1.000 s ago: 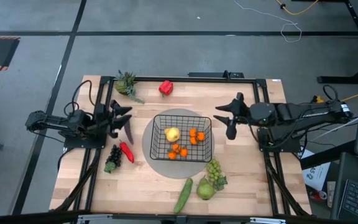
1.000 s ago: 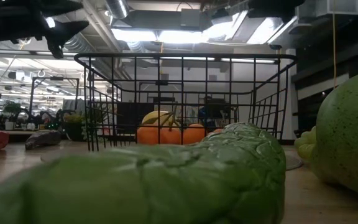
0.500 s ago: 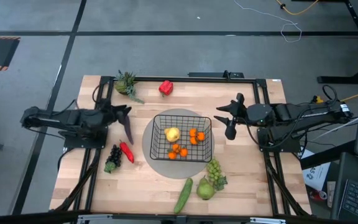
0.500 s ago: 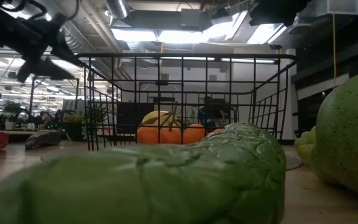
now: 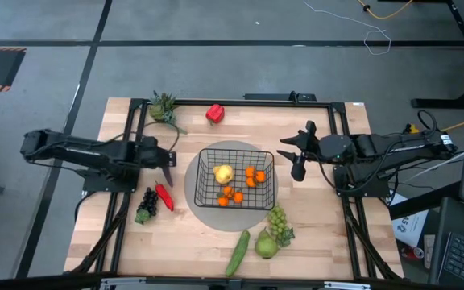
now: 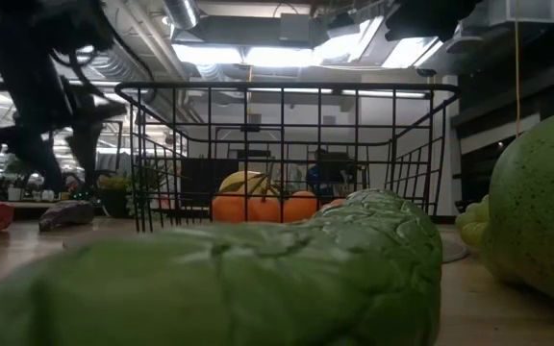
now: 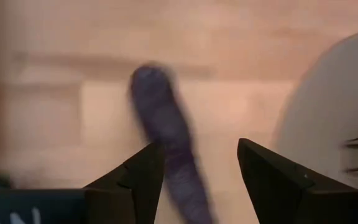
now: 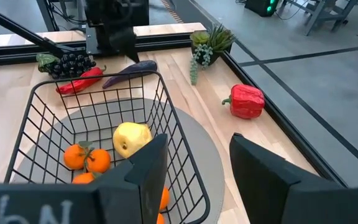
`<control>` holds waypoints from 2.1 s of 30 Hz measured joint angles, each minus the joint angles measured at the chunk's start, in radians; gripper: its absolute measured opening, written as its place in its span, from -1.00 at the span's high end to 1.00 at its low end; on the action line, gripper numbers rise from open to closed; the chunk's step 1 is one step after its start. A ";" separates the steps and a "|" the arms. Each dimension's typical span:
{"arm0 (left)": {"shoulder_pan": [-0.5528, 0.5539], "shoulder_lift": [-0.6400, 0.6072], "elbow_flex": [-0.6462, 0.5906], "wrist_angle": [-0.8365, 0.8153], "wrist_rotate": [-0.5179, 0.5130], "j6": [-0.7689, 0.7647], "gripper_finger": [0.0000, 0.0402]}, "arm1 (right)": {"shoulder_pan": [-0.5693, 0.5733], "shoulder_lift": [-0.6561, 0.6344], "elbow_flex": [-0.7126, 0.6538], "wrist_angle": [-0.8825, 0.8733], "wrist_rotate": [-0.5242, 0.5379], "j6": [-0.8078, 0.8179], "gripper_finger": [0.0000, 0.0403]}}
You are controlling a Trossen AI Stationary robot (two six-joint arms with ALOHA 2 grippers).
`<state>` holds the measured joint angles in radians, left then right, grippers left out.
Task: Build produce basket
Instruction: Put the purple eggplant into the black wire basket
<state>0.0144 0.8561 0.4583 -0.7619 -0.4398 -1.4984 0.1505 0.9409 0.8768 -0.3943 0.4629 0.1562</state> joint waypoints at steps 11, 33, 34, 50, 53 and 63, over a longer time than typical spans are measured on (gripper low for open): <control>0.027 0.157 0.000 0.014 0.113 -0.102 0.02 | 0.000 0.000 0.000 -0.040 0.000 0.000 0.13; 0.025 0.351 0.004 0.079 0.177 -0.065 0.08 | 0.000 0.000 0.000 -0.064 -0.001 0.026 0.13; 0.025 0.350 0.003 0.077 0.175 -0.063 0.12 | 0.000 0.000 0.000 -0.064 -0.001 0.026 0.13; -0.054 0.355 0.162 0.066 -0.169 0.203 0.71 | 0.000 0.001 0.000 -0.068 -0.003 0.027 0.13; -0.074 0.355 0.259 0.066 -0.264 0.327 0.71 | 0.000 0.002 0.000 -0.072 -0.003 0.027 0.13; -0.149 0.353 0.515 0.243 -0.420 0.924 0.71 | 0.000 0.008 0.000 -0.095 -0.001 0.052 0.13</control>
<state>-0.1344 1.2090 0.9737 -0.5190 -0.8597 -0.5745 0.1509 0.9485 0.8772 -0.4889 0.4622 0.2085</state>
